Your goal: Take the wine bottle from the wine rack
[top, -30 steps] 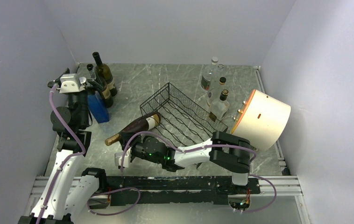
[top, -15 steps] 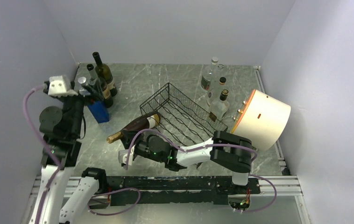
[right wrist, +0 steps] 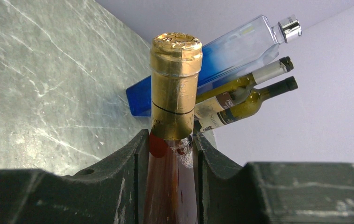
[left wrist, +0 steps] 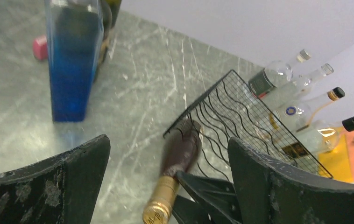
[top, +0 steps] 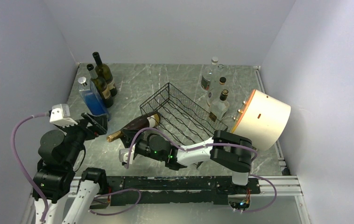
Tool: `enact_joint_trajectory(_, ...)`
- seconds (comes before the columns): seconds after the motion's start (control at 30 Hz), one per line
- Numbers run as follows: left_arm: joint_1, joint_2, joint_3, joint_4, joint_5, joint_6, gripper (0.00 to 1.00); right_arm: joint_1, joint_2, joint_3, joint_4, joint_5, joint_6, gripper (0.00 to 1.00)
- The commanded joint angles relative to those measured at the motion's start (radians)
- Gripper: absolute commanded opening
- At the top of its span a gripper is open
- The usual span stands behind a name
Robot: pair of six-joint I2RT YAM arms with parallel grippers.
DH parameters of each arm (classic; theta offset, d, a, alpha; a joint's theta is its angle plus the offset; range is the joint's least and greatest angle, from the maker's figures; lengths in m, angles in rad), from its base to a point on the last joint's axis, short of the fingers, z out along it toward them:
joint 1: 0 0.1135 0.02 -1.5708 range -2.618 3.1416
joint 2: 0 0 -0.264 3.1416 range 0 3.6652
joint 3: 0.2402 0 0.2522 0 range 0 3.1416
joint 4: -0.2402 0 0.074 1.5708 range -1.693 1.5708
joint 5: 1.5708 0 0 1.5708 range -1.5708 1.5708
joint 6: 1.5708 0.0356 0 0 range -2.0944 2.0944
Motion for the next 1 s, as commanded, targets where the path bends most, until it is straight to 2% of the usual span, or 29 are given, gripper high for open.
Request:
enact_joint_trajectory(0.0,-0.007,0.015,-0.031,-0.176,0.081,-0.194,0.99,-0.018,-0.043,0.023,0.144,0.016,-0.019,0.0)
enact_joint_trajectory(0.27,-0.007,-0.052,-0.17,-0.135,0.201,-0.334,0.9,-0.021,-0.039,0.031,0.14,0.016,-0.024,0.0)
enact_joint_trajectory(0.53,-0.007,-0.064,-0.189,-0.189,0.231,-0.331,0.93,-0.023,-0.027,0.04,0.138,0.015,-0.03,0.0)
enact_joint_trajectory(0.8,-0.007,-0.025,-0.245,-0.116,0.241,-0.325,0.67,-0.024,-0.025,0.041,0.136,0.018,-0.029,0.0)
enact_joint_trajectory(0.97,-0.007,-0.031,-0.252,-0.091,0.204,-0.302,0.57,-0.023,-0.027,0.037,0.138,0.018,-0.03,0.0)
